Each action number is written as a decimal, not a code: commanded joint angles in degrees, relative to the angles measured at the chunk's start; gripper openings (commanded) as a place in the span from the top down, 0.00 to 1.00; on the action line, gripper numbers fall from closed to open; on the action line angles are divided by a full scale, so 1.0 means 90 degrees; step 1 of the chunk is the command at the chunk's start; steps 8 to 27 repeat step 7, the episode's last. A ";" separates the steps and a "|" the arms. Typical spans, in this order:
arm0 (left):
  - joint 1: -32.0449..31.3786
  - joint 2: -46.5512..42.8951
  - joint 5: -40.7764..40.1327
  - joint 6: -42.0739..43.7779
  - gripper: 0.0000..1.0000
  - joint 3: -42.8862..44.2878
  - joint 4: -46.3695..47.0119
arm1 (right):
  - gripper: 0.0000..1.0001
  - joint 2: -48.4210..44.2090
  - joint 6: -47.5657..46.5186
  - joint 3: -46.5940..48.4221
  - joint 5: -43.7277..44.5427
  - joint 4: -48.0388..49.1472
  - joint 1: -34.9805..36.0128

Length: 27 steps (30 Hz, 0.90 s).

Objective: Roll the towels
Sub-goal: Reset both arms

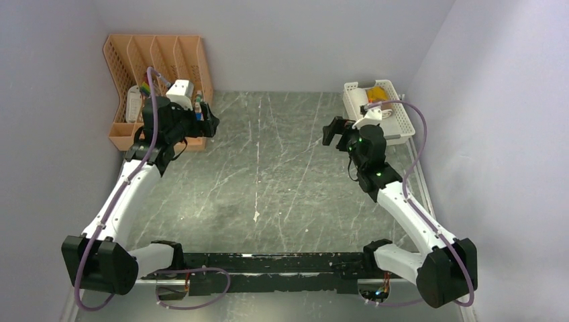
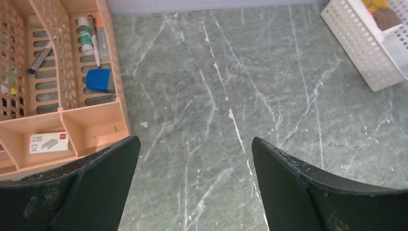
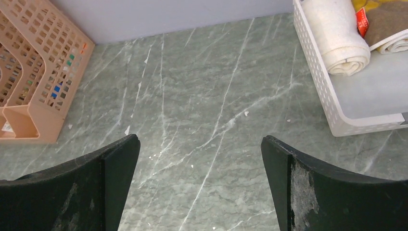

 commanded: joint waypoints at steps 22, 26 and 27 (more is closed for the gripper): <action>-0.0038 -0.0097 -0.0642 0.0055 0.01 0.0201 -0.0001 | 0.00 0.0297 0.0105 0.0139 0.0104 0.0119 -0.0005; -0.0038 -0.0097 -0.0642 0.0055 0.01 0.0201 -0.0001 | 0.00 0.0297 0.0105 0.0139 0.0104 0.0119 -0.0005; -0.0038 -0.0097 -0.0642 0.0055 0.01 0.0201 -0.0001 | 0.00 0.0297 0.0105 0.0139 0.0104 0.0119 -0.0005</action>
